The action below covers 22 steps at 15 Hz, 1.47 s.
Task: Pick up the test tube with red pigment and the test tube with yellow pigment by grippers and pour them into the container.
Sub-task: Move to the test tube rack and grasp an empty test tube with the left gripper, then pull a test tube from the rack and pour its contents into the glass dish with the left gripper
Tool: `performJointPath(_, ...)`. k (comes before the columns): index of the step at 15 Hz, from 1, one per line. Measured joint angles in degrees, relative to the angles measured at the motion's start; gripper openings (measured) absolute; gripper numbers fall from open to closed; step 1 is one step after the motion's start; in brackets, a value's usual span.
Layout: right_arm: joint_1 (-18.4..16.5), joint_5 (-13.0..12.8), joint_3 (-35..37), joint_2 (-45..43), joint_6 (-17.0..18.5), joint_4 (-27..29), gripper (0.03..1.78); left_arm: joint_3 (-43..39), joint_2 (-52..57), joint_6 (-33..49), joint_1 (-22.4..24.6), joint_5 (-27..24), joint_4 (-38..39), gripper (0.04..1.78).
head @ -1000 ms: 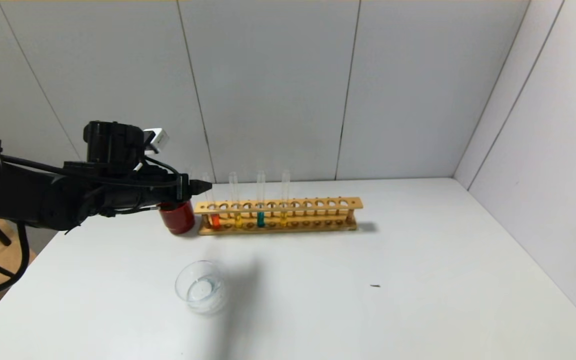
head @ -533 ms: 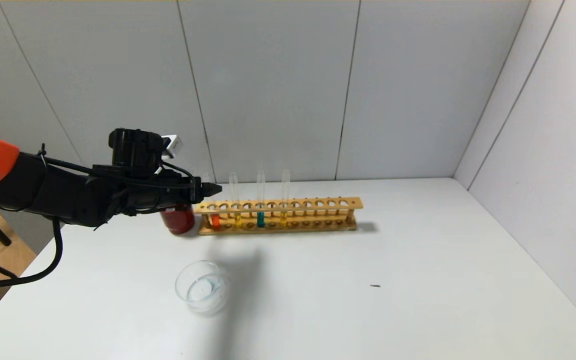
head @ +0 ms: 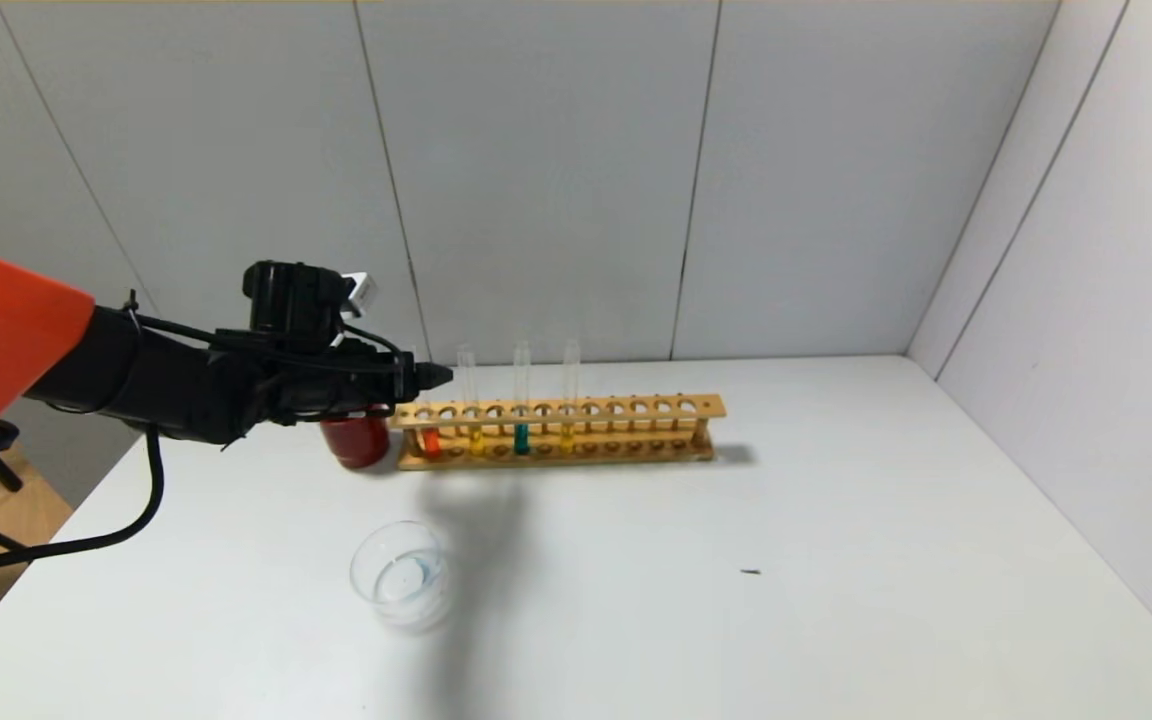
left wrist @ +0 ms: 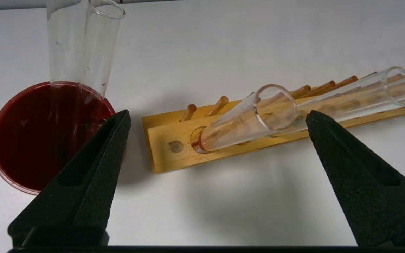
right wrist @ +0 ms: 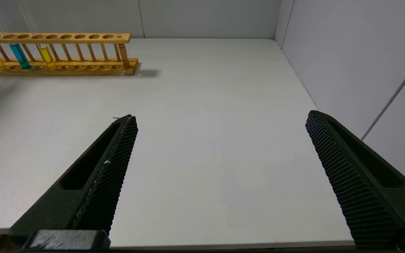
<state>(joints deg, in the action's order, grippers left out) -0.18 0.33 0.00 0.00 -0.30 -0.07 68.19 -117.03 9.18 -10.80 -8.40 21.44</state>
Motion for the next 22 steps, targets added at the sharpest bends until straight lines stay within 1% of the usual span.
performJointPath(2, 0.0, 0.0, 0.0, 0.0, 0.0, 0.0, 1.75, 1.5, -1.4, 0.0, 0.0, 0.0, 0.0, 1.63)
performJointPath(4, 0.0, 0.0, 0.0, 0.0, 0.0, 0.0, 1.75, 2.6, -2.6, 0.0, -0.1, 0.0, 0.0, 1.43)
performJointPath(6, 0.0, 0.0, 0.0, 0.0, 0.0, 0.0, 1.75, 3.0, -3.3, 0.0, -0.2, 0.0, 0.0, 1.12)
performJointPath(9, 0.0, 0.0, 0.0, 0.0, 0.0, 0.0, 1.75, 3.1, -3.8, 0.0, -0.4, 0.0, 0.0, 0.56)
performJointPath(10, 0.0, 0.0, 0.0, 0.0, 0.0, 0.0, 1.75, 3.1, -3.9, 0.0, -0.4, 0.0, 0.0, 0.42)
performJointPath(12, 0.0, 0.0, 0.0, 0.0, 0.0, 0.0, 1.75, 3.2, -3.9, 0.0, -0.4, 0.1, 0.1, 0.32)
performJointPath(18, 0.0, 0.0, 0.0, 0.0, 0.0, 0.0, 1.75, 3.1, -2.9, -0.2, -0.5, 0.2, -0.1, 0.32)
performJointPath(22, 0.0, 0.0, 0.0, 0.0, 0.0, 0.0, 1.75, 3.1, 2.1, -0.8, -0.4, 0.7, -0.8, 0.32)
